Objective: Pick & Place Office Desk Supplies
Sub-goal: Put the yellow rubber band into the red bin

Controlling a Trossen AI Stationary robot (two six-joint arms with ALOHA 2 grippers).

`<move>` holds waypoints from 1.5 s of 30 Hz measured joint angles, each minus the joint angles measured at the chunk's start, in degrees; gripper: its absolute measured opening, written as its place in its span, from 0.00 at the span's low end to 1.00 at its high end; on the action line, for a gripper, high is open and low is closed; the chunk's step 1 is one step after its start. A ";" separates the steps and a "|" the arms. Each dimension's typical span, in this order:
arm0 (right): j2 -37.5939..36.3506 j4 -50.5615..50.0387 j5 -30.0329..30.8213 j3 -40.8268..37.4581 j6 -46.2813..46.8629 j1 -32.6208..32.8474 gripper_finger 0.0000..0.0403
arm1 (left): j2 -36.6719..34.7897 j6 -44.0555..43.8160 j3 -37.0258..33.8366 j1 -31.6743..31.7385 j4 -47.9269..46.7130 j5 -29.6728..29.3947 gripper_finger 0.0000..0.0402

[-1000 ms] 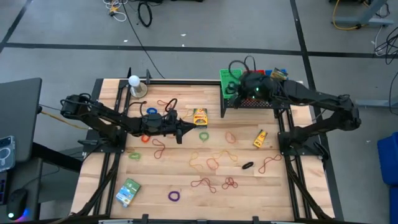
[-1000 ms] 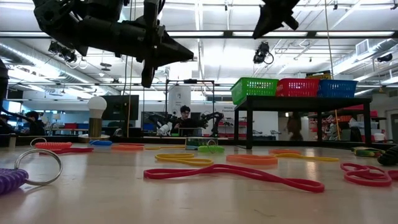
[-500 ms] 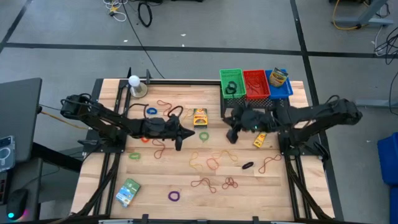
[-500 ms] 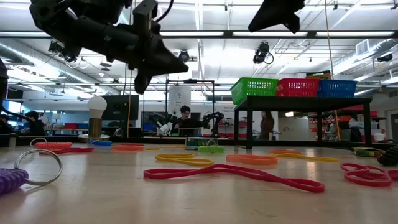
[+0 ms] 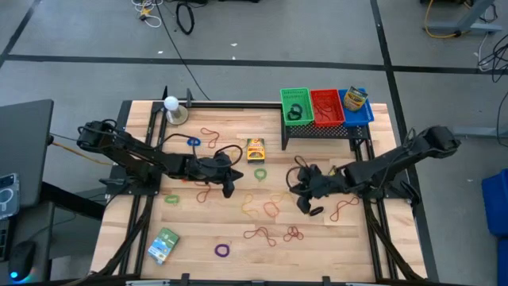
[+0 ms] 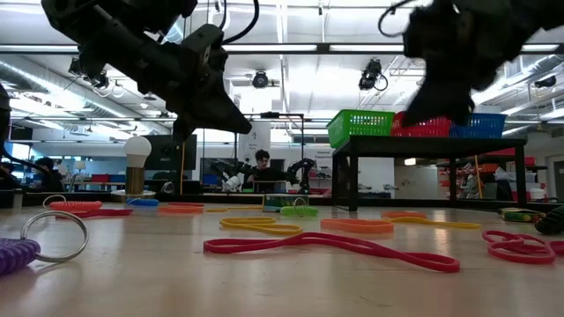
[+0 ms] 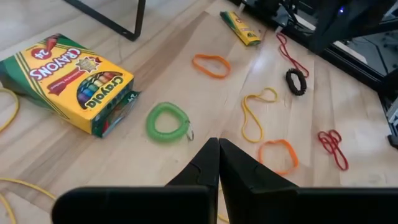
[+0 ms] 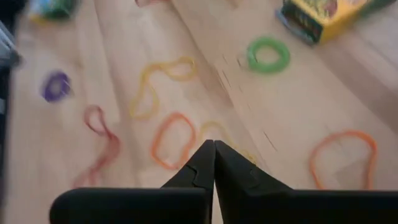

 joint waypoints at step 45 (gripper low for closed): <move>20.75 7.36 -4.99 -1.21 -14.69 -6.34 0.08 | 0.81 0.12 0.00 -0.02 -0.17 -3.00 0.03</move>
